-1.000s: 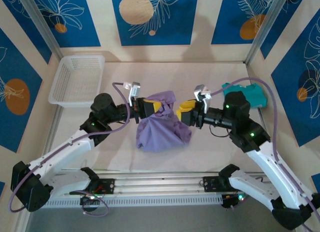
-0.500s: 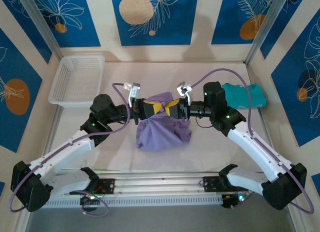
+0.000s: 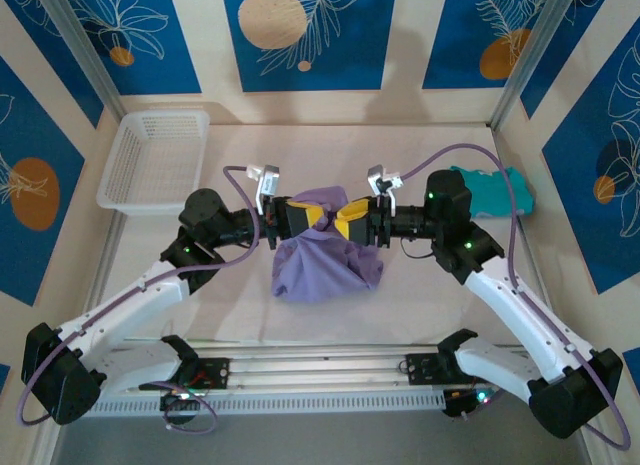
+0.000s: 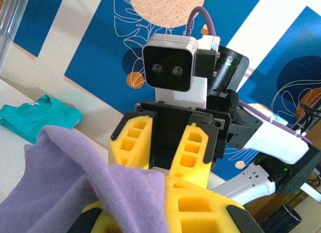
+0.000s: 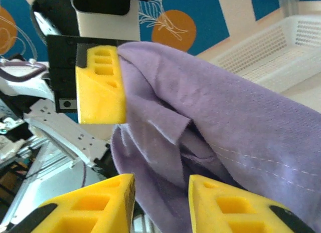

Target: Fold the inside-out t-shirt

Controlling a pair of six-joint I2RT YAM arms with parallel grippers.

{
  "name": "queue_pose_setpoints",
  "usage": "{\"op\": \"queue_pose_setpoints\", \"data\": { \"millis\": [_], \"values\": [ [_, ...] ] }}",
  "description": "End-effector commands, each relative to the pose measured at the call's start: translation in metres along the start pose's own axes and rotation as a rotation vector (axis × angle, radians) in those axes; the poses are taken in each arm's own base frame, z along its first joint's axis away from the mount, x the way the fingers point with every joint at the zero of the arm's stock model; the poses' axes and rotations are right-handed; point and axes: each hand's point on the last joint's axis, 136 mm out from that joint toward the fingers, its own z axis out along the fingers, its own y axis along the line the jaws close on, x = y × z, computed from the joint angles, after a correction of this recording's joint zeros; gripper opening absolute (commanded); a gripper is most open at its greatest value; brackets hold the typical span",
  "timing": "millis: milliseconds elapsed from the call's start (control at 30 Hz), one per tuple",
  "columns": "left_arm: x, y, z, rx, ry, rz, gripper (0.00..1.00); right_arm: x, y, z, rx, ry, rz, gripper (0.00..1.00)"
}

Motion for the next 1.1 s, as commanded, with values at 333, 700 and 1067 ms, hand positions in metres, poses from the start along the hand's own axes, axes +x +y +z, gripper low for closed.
{"op": "queue_pose_setpoints", "data": {
  "millis": [333,700,1067],
  "values": [
    [-0.011,-0.015,-0.005,0.048,-0.026,0.064,0.00,0.002,0.003,0.021,-0.140,0.028,0.053,0.40],
    [-0.011,-0.009,-0.006,0.009,-0.034,0.078,0.00,0.001,0.014,0.012,-0.148,0.011,0.038,0.18],
    [-0.011,-0.002,-0.007,-0.022,-0.036,0.076,0.00,-0.003,0.019,0.006,-0.147,0.001,0.027,0.00]
  ]
}}
